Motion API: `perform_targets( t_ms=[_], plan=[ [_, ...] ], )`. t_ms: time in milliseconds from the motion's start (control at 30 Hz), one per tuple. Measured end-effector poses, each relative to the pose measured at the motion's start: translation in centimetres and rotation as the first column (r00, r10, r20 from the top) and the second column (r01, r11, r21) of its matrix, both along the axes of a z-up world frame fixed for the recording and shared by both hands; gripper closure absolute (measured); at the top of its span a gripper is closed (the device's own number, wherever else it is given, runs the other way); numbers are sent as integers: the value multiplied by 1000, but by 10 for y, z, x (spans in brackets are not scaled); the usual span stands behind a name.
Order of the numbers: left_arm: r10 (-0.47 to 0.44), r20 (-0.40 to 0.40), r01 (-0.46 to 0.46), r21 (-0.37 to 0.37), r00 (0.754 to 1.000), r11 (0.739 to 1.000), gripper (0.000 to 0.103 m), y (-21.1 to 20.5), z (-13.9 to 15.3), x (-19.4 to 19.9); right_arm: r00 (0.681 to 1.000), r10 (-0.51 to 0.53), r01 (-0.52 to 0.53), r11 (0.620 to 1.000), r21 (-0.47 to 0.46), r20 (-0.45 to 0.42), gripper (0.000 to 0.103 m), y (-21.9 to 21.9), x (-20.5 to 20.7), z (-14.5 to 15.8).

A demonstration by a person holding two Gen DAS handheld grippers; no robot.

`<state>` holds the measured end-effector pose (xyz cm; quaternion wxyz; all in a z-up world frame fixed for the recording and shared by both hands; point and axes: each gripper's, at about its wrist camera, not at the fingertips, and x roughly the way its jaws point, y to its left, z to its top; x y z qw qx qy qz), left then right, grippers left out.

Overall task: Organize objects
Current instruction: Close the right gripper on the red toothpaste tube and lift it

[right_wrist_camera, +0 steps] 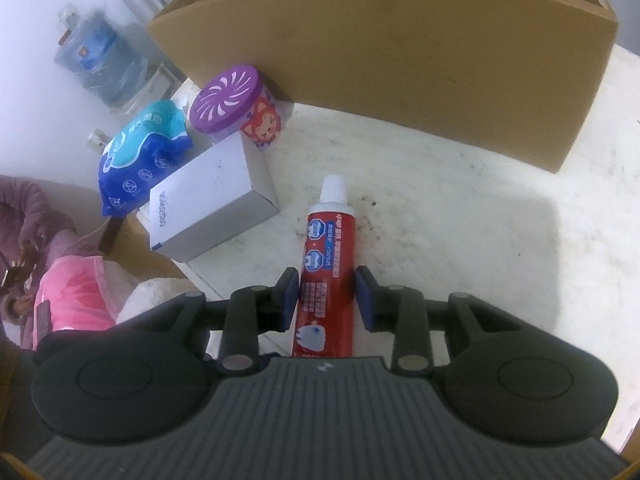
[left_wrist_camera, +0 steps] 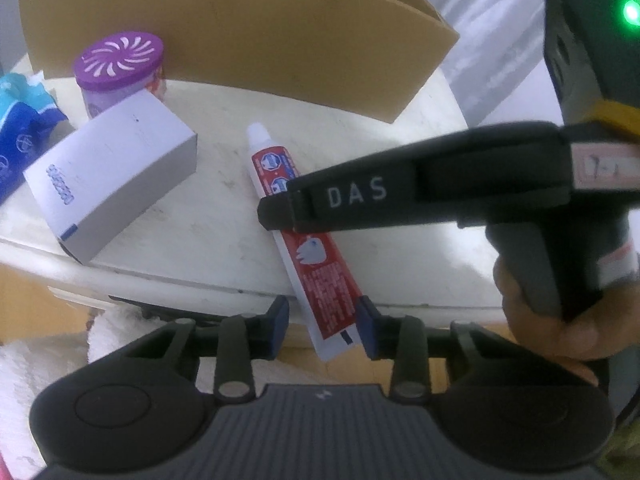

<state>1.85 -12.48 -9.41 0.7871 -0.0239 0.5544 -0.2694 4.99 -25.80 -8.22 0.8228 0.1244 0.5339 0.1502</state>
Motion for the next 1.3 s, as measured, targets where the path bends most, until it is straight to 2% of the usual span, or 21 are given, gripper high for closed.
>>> perform_targets(
  t_ms=[333,700,900,1133,1167,1200,1300],
  plan=[
    [-1,-22,0,-24,1000,1000,66,-8,0,3,997,-71,74,995,68,-41,75,-17,-17,-3],
    [-10,-16,9,-14,1000,1000,65,-22,3,6,990,-117,130,977,169,-85,75,-36,-31,-8],
    [-18,29,17,20,999,1000,66,-32,10,7,994,-82,92,983,160,-67,73,-32,-31,-7],
    [-18,71,16,40,997,999,72,-39,16,5,990,-114,129,969,210,-80,74,-40,-33,-10],
    [-17,75,14,39,997,999,72,-37,16,3,989,-120,136,967,217,-85,74,-41,-33,-11],
    [-17,80,14,36,997,999,73,-17,17,-1,988,-124,141,965,223,-88,74,-42,-32,-12],
    [-19,94,15,37,995,999,75,-17,17,-1,986,-134,153,960,236,-95,74,-44,-32,-12]
  ],
)
